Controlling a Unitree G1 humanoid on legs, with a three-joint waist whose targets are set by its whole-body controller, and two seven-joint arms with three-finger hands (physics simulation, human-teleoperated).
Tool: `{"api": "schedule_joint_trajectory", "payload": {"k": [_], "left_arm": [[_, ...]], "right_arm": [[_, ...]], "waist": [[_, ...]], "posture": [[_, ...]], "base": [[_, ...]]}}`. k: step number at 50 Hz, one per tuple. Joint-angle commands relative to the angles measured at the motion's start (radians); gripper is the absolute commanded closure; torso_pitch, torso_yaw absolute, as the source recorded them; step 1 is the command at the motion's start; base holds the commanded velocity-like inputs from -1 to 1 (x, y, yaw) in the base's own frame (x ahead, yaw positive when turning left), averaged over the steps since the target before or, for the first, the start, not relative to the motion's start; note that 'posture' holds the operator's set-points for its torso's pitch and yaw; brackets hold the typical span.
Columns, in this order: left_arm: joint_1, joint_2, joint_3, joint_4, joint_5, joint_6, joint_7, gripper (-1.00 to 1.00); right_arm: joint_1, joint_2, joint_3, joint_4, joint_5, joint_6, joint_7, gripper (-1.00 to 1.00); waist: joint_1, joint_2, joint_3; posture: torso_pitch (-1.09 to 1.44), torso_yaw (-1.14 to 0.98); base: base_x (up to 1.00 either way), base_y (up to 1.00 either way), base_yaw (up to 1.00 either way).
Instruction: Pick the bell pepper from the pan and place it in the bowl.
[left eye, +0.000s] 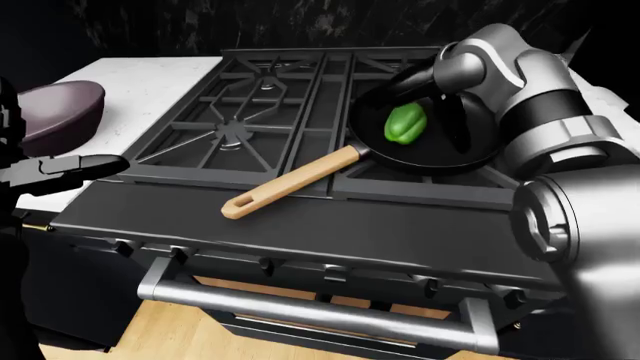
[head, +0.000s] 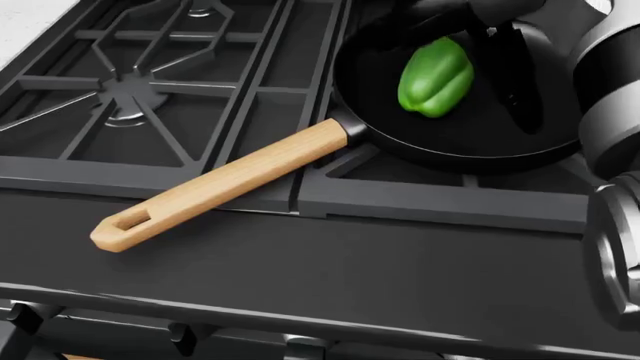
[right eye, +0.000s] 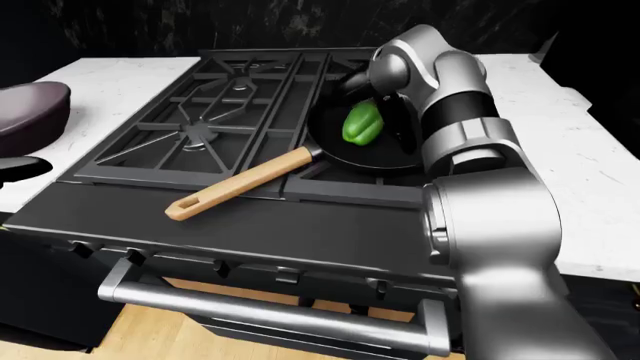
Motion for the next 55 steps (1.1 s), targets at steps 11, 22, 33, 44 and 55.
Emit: {"api": "schedule_joint_trajectory", "payload": {"k": [11, 22, 33, 44, 55], "left_arm": [[-0.019, 0.022, 0.017, -0.023, 0.001, -0.031, 0.002, -1.00], [-0.013, 0.019, 0.018, -0.024, 0.002, -0.037, 0.001, -1.00], [-0.016, 0.019, 0.018, -0.024, 0.003, -0.036, 0.000, -1.00], [-0.019, 0.023, 0.021, -0.029, -0.003, -0.030, 0.002, -1.00], [-0.025, 0.031, 0.021, -0.036, -0.009, -0.019, 0.007, -1.00]], "right_arm": [[-0.021, 0.009, -0.008, -0.038, 0.023, 0.013, -0.034, -0.97], [0.003, 0.013, -0.002, -0.041, 0.017, 0.005, -0.061, 0.18], [-0.004, 0.012, -0.007, -0.038, 0.021, 0.021, -0.074, 1.00], [-0.043, 0.000, -0.010, -0.031, 0.022, 0.027, -0.083, 1.00], [-0.114, -0.016, -0.043, -0.025, 0.068, 0.083, -0.092, 1.00]], "waist": [[0.000, 0.004, -0.029], [0.002, 0.003, -0.031], [0.003, 0.003, -0.032], [0.001, 0.005, -0.028], [0.000, 0.005, -0.024]], "posture": [[0.00, 0.00], [0.00, 0.00], [0.00, 0.00], [0.00, 0.00], [0.00, 0.00]], "base": [[0.00, 0.00, 0.00], [0.00, 0.00, 0.00], [0.00, 0.00, 0.00], [0.00, 0.00, 0.00], [0.00, 0.00, 0.00]]}}
